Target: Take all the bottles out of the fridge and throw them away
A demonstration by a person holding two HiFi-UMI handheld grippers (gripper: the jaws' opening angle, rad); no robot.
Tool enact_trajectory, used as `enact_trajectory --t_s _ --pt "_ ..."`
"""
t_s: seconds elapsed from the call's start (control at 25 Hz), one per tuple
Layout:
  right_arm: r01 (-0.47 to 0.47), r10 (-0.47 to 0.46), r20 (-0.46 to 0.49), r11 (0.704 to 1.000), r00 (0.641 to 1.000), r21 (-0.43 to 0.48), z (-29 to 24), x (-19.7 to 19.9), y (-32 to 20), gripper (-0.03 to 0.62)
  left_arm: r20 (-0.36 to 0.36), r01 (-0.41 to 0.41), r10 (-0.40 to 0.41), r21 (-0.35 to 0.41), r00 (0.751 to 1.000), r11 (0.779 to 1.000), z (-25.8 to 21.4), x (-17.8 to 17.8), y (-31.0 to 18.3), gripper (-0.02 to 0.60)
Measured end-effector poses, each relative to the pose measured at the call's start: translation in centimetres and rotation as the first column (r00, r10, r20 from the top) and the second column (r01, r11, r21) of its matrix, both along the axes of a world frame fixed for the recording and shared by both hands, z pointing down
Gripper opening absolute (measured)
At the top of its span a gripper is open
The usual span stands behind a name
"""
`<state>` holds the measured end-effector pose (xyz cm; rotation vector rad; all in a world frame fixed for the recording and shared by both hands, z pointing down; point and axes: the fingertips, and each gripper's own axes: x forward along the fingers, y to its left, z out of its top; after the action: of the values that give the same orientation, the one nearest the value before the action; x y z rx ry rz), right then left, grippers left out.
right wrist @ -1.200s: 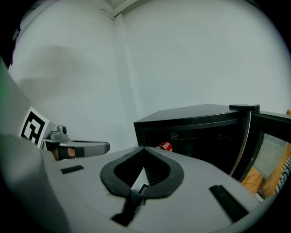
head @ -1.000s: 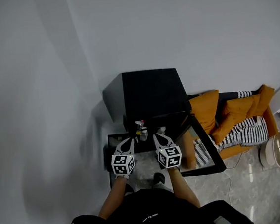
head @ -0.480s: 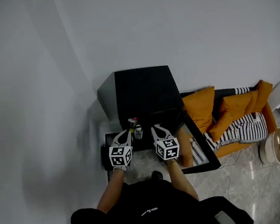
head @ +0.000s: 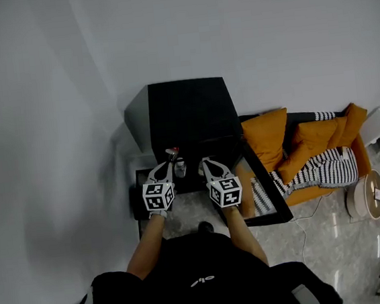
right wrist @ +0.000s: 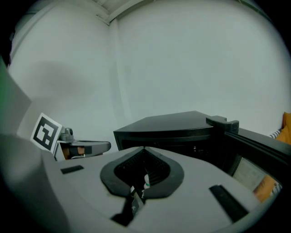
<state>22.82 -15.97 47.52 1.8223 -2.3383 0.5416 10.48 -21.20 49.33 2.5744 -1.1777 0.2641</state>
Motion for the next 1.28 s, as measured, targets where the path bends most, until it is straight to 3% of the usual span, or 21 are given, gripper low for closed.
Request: enact_trajectory --t_s 0.28,0.36,0.68,1.04,1.28 --pt "0.027 -0.027 0.003 0.999 1.000 -0.043 2.1 1.0 1.2 0.009 0.036 0.067 -0.065 -0.050 0.997 0.997 2.9 0.1 -1.1 0.002" --pt "0.039 -0.039 0.002 0.998 0.999 -0.056 2.7 1.4 1.3 0.009 0.054 0.072 -0.068 -0.071 0.996 0.995 3.8 0.3 -1.5 0.059" --pt "0.103 -0.106 -0.027 0.990 0.994 -0.096 4.4 2.4 1.5 0.009 0.173 0.096 -0.073 -0.126 0.982 0.987 9.0 1.0 -2.7 0.184" --pt "0.120 -0.127 -0.050 0.984 0.991 -0.131 5.5 4.7 1.7 0.009 0.249 0.139 -0.092 -0.179 0.964 0.974 13.1 0.9 -4.4 0.184" --pt "0.133 -0.141 -0.045 0.981 0.989 -0.141 6.2 4.9 1.5 0.009 0.267 0.148 -0.104 -0.151 0.958 0.977 12.9 0.7 -4.4 0.143"
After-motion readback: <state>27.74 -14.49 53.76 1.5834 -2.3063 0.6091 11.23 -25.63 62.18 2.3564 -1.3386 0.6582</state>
